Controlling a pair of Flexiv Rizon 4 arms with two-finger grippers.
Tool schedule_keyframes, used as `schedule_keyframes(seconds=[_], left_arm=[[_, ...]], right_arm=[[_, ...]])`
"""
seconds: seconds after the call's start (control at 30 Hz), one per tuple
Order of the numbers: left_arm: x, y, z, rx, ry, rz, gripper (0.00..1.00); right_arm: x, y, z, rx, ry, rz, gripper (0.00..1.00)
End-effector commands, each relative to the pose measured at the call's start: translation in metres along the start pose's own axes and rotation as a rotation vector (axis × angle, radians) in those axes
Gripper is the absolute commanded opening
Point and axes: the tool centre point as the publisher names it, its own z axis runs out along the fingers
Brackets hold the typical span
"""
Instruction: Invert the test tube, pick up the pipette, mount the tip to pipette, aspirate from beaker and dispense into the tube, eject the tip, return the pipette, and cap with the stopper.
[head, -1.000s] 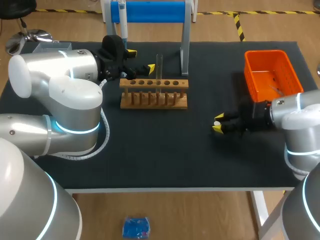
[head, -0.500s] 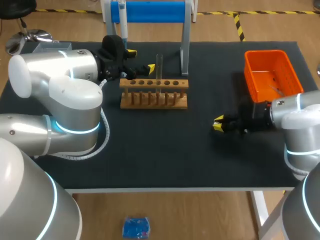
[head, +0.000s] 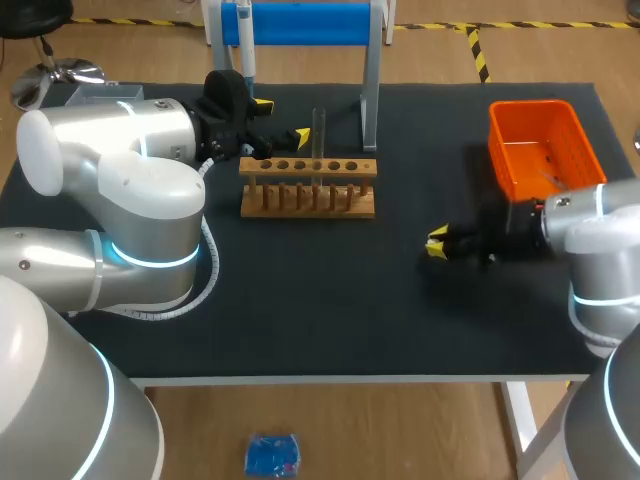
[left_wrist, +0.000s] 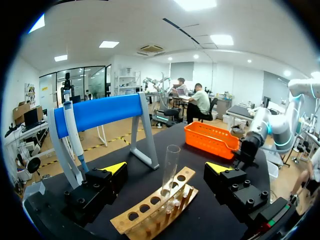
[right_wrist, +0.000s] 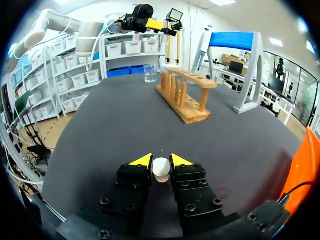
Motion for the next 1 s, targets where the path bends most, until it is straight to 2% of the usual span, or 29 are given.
schedule_keyframes(seconds=[0.03, 0.27, 0.57, 0.73, 1.0], left_arm=[[0.000, 0.001, 0.002, 0.005, 0.000, 0.000, 1.00], [0.000, 0.001, 0.002, 0.005, 0.000, 0.000, 1.00], [0.000, 0.001, 0.002, 0.005, 0.000, 0.000, 1.00], [0.000, 0.001, 0.002, 0.005, 0.000, 0.000, 1.00], [0.000, 0.001, 0.002, 0.005, 0.000, 0.000, 1.00]], right_arm=[[-0.002, 0.016, -0.019, 0.012, -0.008, 0.019, 0.00], [-0.015, 0.065, -0.038, 0.022, -0.012, 0.004, 0.00], [-0.033, 0.141, -0.050, 0.009, -0.010, -0.049, 0.00], [-0.040, 0.178, -0.046, -0.009, 0.002, -0.065, 0.00], [-0.044, 0.224, -0.026, -0.009, 0.016, -0.109, 0.00]])
